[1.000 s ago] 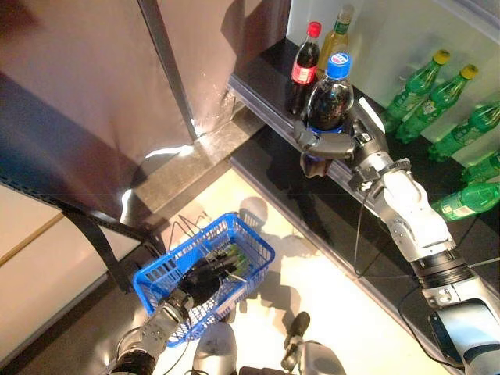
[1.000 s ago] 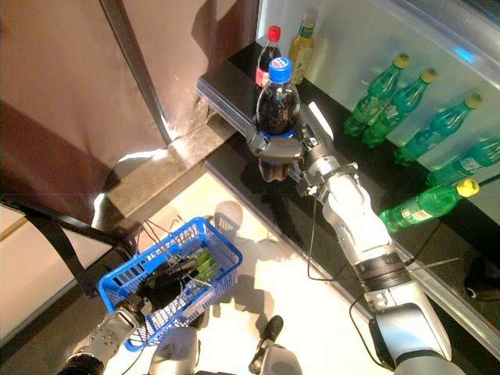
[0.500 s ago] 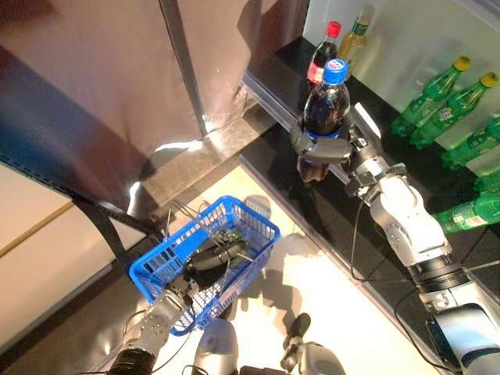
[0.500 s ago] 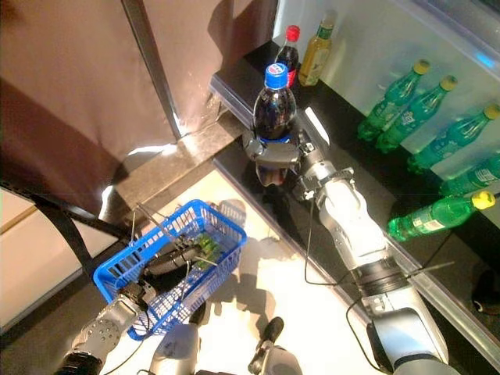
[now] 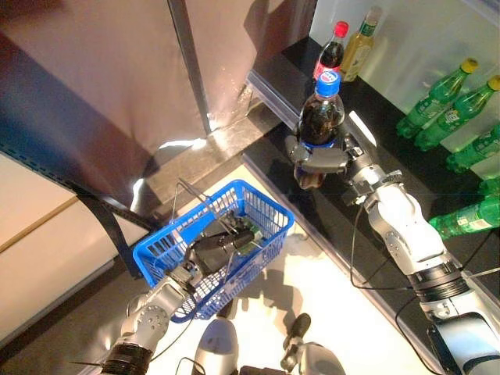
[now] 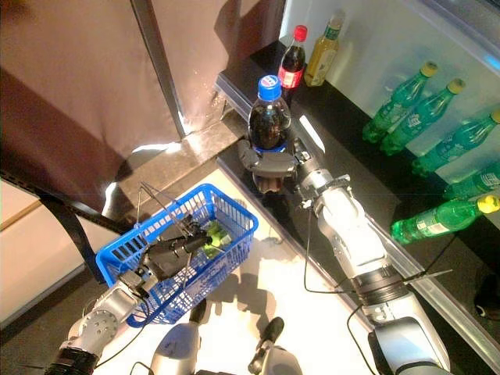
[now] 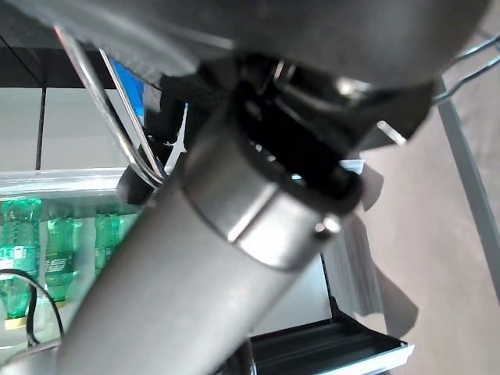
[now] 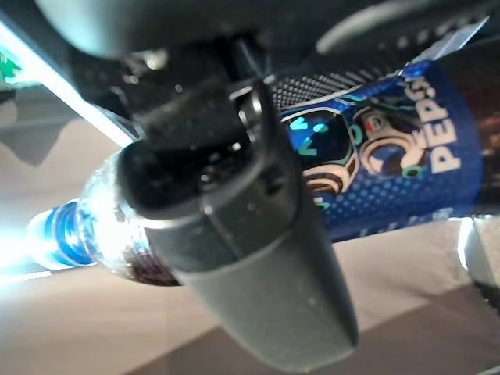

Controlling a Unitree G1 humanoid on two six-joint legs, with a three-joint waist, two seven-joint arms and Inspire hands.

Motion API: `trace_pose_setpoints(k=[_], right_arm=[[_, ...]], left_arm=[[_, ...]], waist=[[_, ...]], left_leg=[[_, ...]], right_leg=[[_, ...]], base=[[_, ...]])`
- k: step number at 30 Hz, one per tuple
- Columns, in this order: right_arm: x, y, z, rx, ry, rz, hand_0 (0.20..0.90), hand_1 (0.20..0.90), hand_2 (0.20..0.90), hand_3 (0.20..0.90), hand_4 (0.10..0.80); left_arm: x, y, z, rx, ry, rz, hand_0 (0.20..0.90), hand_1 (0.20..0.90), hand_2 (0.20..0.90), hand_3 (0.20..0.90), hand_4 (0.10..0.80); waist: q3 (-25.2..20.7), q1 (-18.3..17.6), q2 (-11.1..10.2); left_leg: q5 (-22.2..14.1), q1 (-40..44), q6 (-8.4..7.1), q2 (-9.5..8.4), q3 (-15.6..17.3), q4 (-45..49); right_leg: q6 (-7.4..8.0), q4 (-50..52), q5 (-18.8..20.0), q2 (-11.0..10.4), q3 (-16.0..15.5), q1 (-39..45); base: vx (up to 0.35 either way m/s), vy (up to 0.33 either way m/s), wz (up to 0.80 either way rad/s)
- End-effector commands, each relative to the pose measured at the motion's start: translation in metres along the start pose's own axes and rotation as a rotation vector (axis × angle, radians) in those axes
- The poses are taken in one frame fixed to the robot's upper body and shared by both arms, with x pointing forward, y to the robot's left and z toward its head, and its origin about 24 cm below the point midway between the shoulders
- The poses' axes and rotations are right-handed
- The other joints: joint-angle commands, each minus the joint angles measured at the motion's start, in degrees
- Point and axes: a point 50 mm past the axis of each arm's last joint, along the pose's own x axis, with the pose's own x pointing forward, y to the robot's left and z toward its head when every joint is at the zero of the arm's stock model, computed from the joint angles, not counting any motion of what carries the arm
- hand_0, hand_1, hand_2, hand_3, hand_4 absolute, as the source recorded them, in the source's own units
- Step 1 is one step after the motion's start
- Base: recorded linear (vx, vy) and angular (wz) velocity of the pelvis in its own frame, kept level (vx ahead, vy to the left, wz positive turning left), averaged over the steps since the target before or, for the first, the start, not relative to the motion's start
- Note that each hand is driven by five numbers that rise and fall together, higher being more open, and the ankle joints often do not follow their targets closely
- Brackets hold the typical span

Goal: Pick up the drink and place into the basket.

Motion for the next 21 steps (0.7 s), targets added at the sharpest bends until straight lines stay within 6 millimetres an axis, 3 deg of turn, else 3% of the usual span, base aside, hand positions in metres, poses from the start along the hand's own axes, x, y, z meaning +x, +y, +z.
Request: trace_pose_setpoints(k=[1,21], right_arm=[[-0.003,0.031,0.020,0.020,-0.181,0.108,0.300,0.300,0.300,0.200,0.100],[-0.003,0.047,0.011,-0.140,-0.126,0.188,0.300,0.300,0.300,0.200,0.100]], left_arm=[[0.026,-0.073,0.014,-0.011,-0.139,-0.484,0.300,0.300,0.300,0.200,0.100],[0.027,-0.123,0.032,0.129,-0.133,-0.761,0.300,0.300,0.300,0.200,0.100]], waist=[[-23.5,1.3,-1.1],[-23.9,2.1,-1.3]], left_leg=[[3.4,-0.4,-0.50,2.07,4.8,-3.8],[3.0,-0.1,-0.18,1.58,3.9,-3.8]], right_leg=[[0.97,0.9,-1.6,-1.4,-2.1,2.2],[1.34,1.1,-1.7,-1.6,-2.3,2.3]], base=[[0.000,0.000,0.00],[0.000,0.000,0.00]])
